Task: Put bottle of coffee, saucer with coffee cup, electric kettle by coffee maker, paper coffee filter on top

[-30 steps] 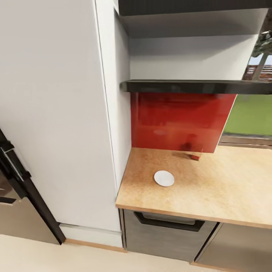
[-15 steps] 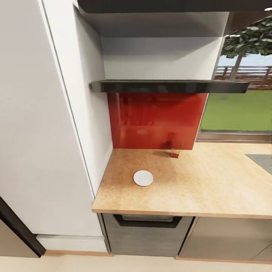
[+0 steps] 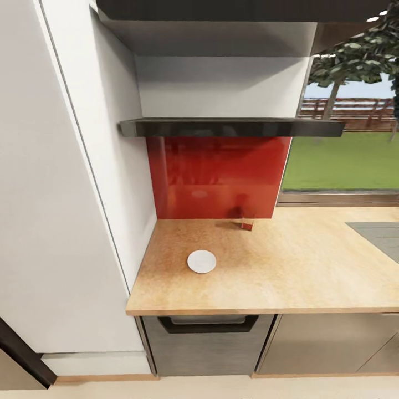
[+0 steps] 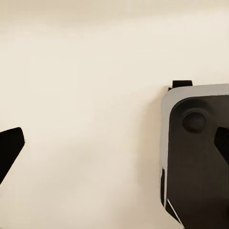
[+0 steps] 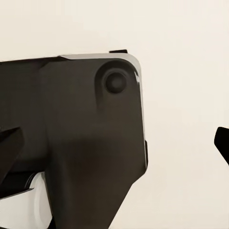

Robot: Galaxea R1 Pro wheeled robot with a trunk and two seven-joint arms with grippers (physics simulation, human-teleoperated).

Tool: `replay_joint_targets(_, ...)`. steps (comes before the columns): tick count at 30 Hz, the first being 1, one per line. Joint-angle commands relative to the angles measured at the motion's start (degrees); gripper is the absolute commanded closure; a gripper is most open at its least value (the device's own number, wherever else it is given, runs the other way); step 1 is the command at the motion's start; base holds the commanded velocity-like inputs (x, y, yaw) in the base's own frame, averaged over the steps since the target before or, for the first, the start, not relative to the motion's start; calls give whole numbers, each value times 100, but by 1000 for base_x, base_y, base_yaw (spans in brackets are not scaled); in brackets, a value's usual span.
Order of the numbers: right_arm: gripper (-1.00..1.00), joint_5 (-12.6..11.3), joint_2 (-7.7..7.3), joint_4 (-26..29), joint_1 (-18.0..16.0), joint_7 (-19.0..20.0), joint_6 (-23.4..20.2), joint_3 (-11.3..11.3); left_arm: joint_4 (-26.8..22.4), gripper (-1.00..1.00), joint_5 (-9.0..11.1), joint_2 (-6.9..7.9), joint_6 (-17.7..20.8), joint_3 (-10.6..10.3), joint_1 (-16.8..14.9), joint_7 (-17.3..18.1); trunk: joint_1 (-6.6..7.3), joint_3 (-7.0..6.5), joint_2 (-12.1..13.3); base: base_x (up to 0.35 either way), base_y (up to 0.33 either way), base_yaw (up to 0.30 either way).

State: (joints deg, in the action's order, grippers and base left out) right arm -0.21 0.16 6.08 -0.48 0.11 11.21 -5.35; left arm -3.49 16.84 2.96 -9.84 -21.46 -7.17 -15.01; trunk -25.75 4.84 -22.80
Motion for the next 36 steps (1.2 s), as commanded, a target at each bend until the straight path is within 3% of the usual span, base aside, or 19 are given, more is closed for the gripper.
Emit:
replay_joint_targets(1, -100, -5, 1, 1, -5, 17, 22, -20, -8, -100, -223, 25, 1, -42, -11, -70, -3, 12, -12, -132, -80, -3)
replay_joint_targets(24, -100, 71, -56, 409, -5, 4, -118, 8, -151, -100, -253, -72, 49, -31, -105, 50, -3, 12, -12, -42, -28, 0)
replay_joint_targets(28, -100, 73, -79, 629, -5, 18, -104, 6, -400, -100, -277, -67, 123, -57, -109, 464, -3, 12, -12, 0, 0, 0)
replay_joint_targets(32, -100, 53, -125, 1108, -5, 35, -98, -5, -755, -100, -378, 11, 643, -121, -294, 1392, -3, 12, -12, 0, 0, 0)
replay_joint_targets(36, -100, 34, -106, 1854, -5, 110, -120, 0, -948, -100, -424, 120, 925, -133, -543, 2042, -3, 12, -12, 0, 0, 0)
